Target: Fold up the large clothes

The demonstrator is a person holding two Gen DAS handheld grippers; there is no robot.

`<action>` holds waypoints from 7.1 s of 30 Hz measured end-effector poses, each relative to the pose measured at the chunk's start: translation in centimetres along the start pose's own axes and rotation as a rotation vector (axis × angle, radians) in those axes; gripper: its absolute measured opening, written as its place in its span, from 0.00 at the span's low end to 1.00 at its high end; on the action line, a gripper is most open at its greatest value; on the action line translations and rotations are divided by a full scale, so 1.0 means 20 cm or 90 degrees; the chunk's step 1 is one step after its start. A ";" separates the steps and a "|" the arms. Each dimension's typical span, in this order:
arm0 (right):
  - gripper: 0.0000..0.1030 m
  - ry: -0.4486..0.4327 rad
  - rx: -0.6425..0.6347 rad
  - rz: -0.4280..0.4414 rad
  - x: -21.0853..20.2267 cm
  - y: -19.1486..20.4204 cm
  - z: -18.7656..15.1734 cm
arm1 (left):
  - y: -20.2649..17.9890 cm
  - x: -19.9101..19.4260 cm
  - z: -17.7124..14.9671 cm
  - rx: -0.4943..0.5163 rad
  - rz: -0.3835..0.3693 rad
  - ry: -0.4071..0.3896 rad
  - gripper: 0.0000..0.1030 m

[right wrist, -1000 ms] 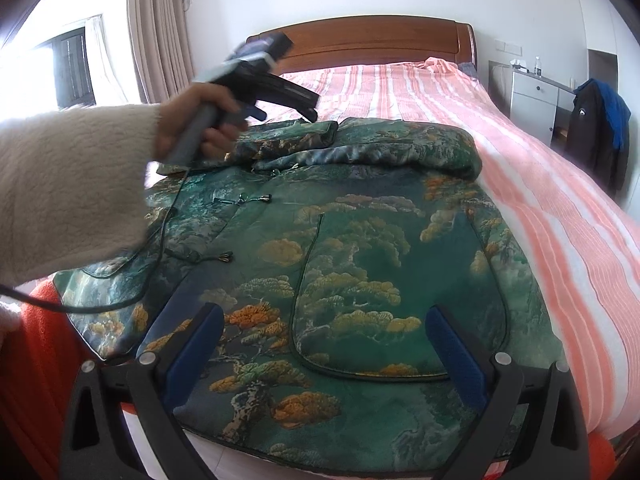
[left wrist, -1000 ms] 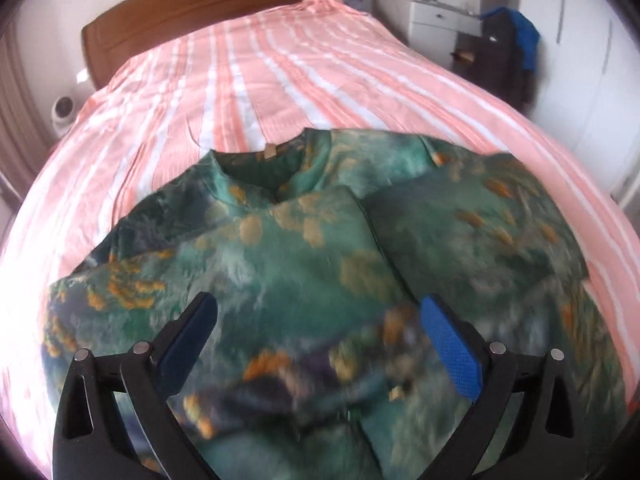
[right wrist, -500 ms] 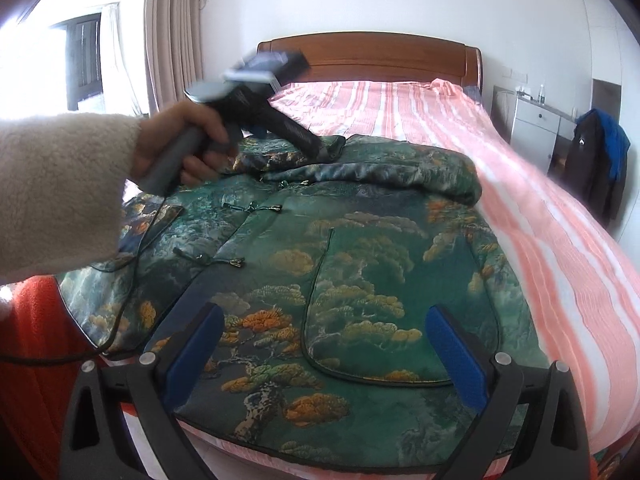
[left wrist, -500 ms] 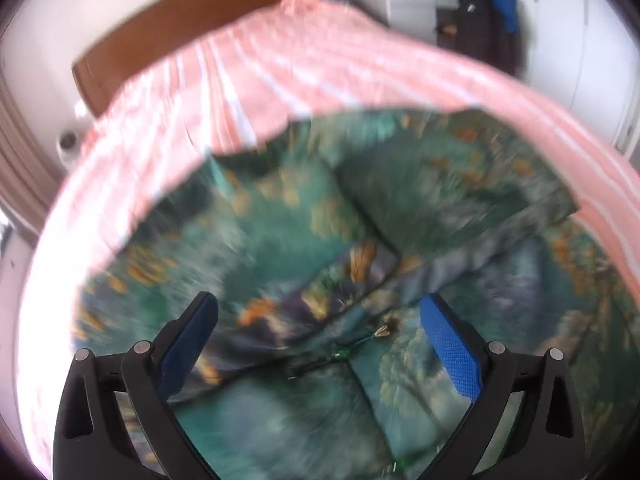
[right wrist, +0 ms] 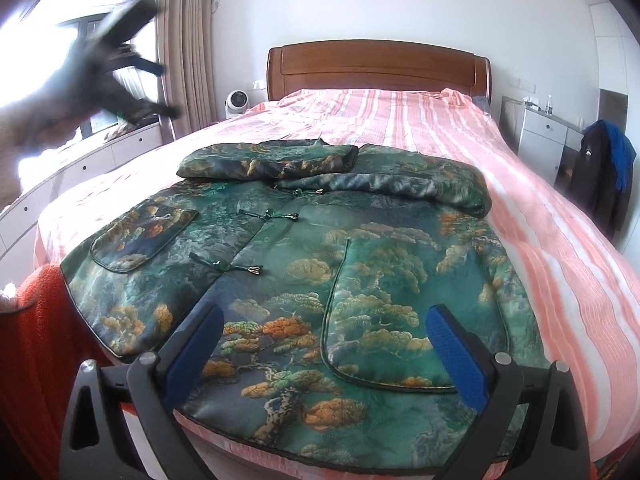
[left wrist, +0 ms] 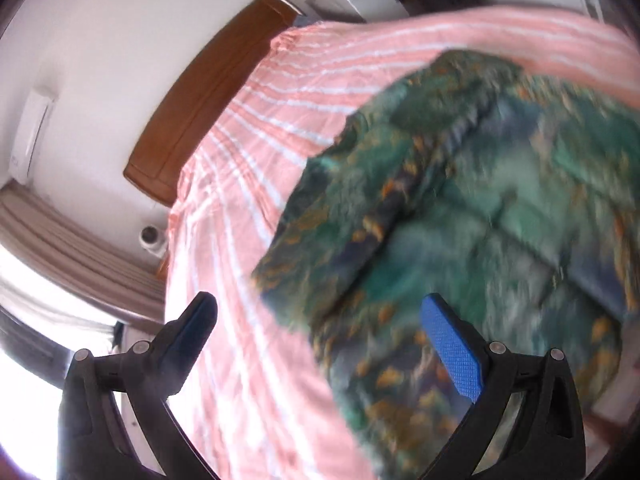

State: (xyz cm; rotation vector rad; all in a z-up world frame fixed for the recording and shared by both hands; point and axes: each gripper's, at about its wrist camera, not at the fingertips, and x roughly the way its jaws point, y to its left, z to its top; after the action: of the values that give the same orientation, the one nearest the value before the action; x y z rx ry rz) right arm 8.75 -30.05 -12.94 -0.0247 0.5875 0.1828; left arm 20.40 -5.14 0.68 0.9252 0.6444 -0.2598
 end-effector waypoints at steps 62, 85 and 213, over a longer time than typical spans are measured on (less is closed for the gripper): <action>0.97 0.024 -0.095 0.001 0.07 0.19 -0.03 | 0.05 0.05 -0.80 -0.603 -0.104 0.132 0.99; 0.97 0.027 -0.095 0.001 0.08 0.20 -0.04 | 0.03 0.05 -0.82 -0.599 -0.102 0.138 0.99; 0.97 0.080 0.304 -0.138 -0.17 -0.72 -0.20 | -0.05 0.23 -1.06 -0.634 -0.242 0.209 0.99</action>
State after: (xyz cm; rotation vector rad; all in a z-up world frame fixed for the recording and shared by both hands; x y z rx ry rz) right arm 6.32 -45.11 -14.84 0.3632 0.7370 -0.1743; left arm 14.96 11.74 -12.01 -0.1278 1.1084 -0.0911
